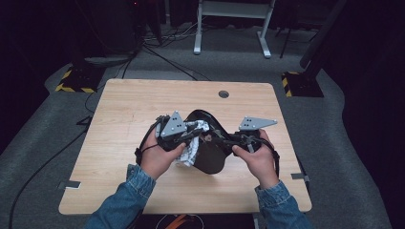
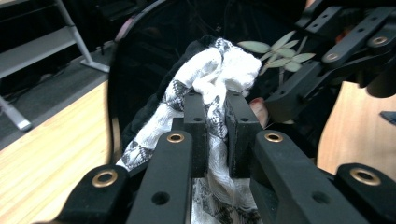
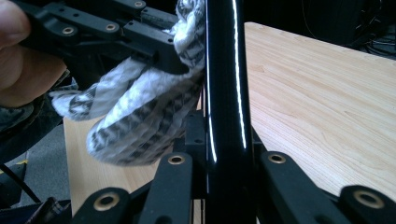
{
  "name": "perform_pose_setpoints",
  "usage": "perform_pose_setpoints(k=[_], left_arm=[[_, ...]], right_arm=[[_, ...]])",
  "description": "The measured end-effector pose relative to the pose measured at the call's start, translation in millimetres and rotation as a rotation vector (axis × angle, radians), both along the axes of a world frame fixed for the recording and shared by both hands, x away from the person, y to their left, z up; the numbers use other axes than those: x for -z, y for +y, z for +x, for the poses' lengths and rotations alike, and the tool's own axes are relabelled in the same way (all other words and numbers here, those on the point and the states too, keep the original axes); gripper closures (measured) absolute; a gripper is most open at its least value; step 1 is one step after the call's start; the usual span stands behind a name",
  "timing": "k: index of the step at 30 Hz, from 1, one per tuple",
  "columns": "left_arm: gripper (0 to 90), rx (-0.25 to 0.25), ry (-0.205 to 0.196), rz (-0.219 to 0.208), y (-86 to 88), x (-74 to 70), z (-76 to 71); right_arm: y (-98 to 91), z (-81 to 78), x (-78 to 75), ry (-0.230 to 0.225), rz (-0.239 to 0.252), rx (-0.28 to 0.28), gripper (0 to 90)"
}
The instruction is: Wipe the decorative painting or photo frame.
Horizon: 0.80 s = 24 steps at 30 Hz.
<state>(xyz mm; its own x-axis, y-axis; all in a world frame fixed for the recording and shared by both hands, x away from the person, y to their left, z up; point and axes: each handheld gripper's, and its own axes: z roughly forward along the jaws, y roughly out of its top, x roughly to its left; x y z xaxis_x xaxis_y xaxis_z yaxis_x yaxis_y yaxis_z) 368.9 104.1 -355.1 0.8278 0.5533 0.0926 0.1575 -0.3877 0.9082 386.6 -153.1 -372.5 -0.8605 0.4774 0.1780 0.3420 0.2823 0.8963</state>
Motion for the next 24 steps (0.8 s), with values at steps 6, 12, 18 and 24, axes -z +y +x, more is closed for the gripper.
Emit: perform_pose_setpoints(k=[6, 12, 18, 24], left_arm=[[81.4, 0.024, 0.008, -0.011, -4.6, 1.1, -0.7], [81.5, -0.022, 0.006, 0.003, 6.8, 4.1, 2.9], [81.5, -0.056, 0.006, -0.015, 21.4, 6.2, 9.3], [81.5, -0.093, 0.010, -0.029, 35.0, 8.0, 14.3]], right_arm=[[-1.6, -0.1, 0.6, 0.004, 0.004, 0.003, 81.0], [-1.0, 0.2, 0.7, 0.004, 0.006, 0.000, 80.9], [-1.4, 0.6, 0.7, 0.009, 0.008, -0.001, 80.8], [-1.1, 0.6, 0.8, 0.008, 0.009, -0.003, 80.8]])
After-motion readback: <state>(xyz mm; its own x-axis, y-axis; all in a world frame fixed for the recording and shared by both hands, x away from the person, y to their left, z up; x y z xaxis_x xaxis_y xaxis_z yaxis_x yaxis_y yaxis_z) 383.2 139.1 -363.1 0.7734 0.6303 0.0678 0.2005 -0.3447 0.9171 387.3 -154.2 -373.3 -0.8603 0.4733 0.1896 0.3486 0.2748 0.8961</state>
